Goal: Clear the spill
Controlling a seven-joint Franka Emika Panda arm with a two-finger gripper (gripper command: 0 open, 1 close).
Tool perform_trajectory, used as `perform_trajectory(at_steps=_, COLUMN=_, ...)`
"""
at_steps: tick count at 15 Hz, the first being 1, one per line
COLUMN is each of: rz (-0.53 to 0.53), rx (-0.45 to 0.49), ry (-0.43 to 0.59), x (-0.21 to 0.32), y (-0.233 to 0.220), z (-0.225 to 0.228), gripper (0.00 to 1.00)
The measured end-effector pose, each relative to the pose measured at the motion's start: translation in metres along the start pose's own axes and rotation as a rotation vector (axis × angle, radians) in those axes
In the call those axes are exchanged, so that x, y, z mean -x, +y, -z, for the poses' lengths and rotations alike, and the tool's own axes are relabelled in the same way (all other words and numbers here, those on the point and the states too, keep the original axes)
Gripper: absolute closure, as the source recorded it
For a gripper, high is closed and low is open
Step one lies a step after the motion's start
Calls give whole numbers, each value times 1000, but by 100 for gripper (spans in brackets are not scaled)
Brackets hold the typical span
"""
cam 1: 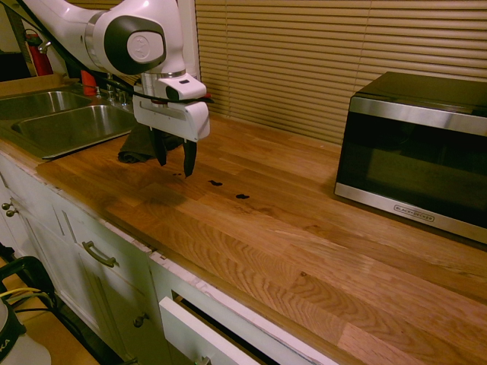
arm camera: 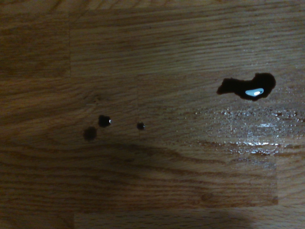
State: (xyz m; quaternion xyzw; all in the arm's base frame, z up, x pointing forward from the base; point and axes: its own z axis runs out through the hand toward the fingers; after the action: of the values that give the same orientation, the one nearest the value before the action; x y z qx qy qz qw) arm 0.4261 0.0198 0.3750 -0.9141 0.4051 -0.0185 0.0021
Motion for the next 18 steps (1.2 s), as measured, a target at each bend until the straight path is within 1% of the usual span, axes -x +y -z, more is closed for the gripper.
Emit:
perform_trajectory(at_steps=2, rz=-4, rx=-5, ry=-1, x=0, y=-1, z=0, gripper=0)
perform_trajectory(at_steps=5, rz=6, rx=-46, ry=-1, x=10, y=-16, z=8, gripper=0)
perform_trajectory(at_steps=13, rz=67, rx=-138, ry=33, x=97, y=-96, z=38, gripper=0)
perform_trajectory(at_steps=18, rz=80, rx=-178, ry=51, x=124, y=-147, z=37, gripper=0)
